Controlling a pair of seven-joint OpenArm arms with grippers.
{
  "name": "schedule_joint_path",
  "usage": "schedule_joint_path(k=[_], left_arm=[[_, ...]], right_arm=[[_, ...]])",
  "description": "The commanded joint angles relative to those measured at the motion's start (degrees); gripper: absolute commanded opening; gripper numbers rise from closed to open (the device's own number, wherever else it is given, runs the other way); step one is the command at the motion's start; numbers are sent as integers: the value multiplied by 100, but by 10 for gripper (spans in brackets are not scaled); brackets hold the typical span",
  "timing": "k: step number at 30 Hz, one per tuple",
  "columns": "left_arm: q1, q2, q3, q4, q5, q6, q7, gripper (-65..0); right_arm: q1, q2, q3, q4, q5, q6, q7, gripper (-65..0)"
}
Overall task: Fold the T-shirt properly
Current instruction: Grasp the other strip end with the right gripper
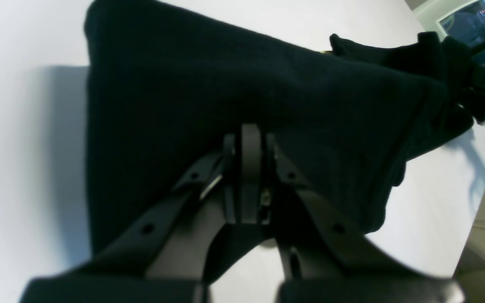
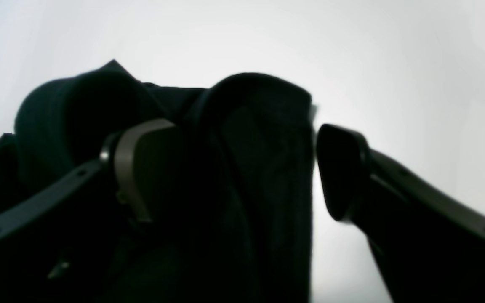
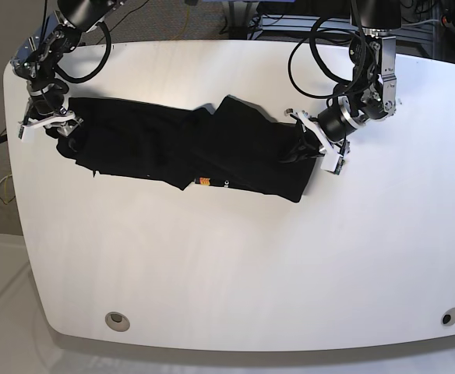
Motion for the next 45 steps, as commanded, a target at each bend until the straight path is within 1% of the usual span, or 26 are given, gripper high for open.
schedule_joint_path(k=[1,4,9,13,16,18,20,21,22,24,25,27,28,30,33,35,45], left_arm=[[-76,-18,-12,117,-137,-52,-131,-650],[-76,-18,-12,117,-137,-52,-131,-650],[-76,-18,-12,117,-137,-52,-131,-650],[-76,-18,-12,117,-137,-52,-131,-650],[-85,-18,-12,117,-137,-52,-131,-650],[-85,-18,-12,117,-137,-52,-131,-650],[-85,-18,-12,117,-137,-52,-131,-650],[-85,-18,-12,117,-137,-52,-131,-650],[-85,-18,-12,117,-137,-52,-131,-650],[-85,-18,-12,117,-137,-52,-131,-650],[-85,-18,-12,117,-137,-52,-131,-650],[-85,-18,-12,117,-137,-52,-131,-650],[-85,-18,-12,117,-137,-52,-131,-650],[-85,-18,-12,117,-137,-52,-131,-650],[-85,-18,-12,117,-137,-52,-131,-650],[-85,-18,-12,117,-137,-52,-131,-650],[-58,-18,-12,126,-137,-52,-131,-650]], right_arm=[[-20,-93,-9,69,-65,0,-216,-144],[-38,-145,-62,157,-65,0,-312,-144],[-214,-154,-484,438,-30,0,-348,-144],[-231,-356,-642,684,-39,0,-348,-145],[-240,-383,-668,746,-39,0,-348,-159],[-231,-392,-677,746,-47,0,-348,-213],[-223,-392,-677,737,-65,0,-348,-307],[-223,-392,-677,737,-65,0,-348,-368],[-214,-392,-677,737,-65,-18,-348,-450],[-205,-392,-686,737,-74,-36,-348,-593],[-187,-374,-686,737,-74,-36,-348,-650],[-126,-365,-686,737,-74,-36,-348,-650],[-117,-356,-686,737,-74,-36,-348,-637],[-100,-356,-686,737,-74,-36,-348,-650],[-82,-339,-677,737,-74,-44,-348,-650],[-29,-260,-677,737,-74,-44,-348,-650],[226,-75,-660,754,-47,-53,-365,-650]])
